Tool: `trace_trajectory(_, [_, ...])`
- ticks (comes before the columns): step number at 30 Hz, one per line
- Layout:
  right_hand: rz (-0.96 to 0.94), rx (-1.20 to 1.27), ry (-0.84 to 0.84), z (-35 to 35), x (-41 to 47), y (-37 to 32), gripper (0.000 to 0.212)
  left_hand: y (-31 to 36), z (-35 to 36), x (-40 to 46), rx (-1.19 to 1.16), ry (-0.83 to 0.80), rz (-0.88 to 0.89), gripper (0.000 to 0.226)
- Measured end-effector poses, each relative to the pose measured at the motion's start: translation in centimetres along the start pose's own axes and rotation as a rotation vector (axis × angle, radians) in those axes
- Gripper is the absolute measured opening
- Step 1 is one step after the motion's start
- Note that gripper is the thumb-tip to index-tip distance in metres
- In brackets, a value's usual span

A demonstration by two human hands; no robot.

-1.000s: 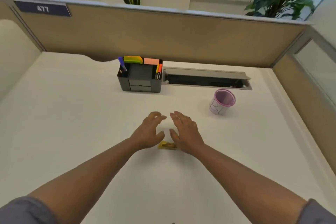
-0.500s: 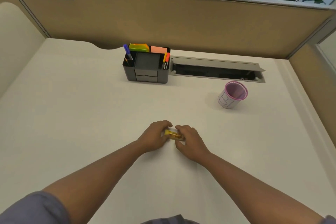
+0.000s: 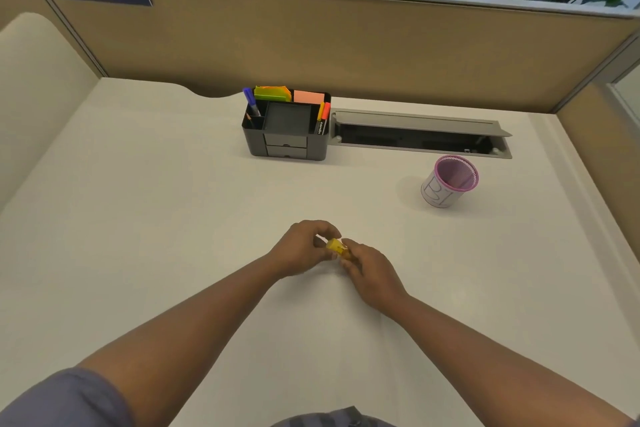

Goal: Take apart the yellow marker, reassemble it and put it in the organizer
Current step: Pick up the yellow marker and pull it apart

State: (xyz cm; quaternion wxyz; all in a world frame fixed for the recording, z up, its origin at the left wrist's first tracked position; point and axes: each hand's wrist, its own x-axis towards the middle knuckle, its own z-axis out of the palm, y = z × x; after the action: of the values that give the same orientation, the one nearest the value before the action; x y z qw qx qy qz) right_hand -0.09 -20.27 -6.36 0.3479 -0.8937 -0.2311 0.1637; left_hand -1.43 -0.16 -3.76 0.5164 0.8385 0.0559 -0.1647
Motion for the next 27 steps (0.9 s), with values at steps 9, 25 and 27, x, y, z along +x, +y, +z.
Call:
trace_trajectory(9, [-0.013, 0.028, 0.045, 0.15, 0.14, 0.08, 0.029, -0.08, -0.1, 0.16, -0.038, 0.035, 0.01, 0.033])
trace_trajectory(25, [-0.038, 0.044, 0.089, 0.26, 0.65, -0.14, 0.032, 0.05, -0.27, -0.06, 0.03, 0.084, 0.036, 0.033])
trace_trajectory(27, [-0.024, 0.021, 0.088, 0.29, 0.7, -0.1, 0.035, 0.19, -0.34, -0.12, 0.019, 0.091, 0.048, 0.032])
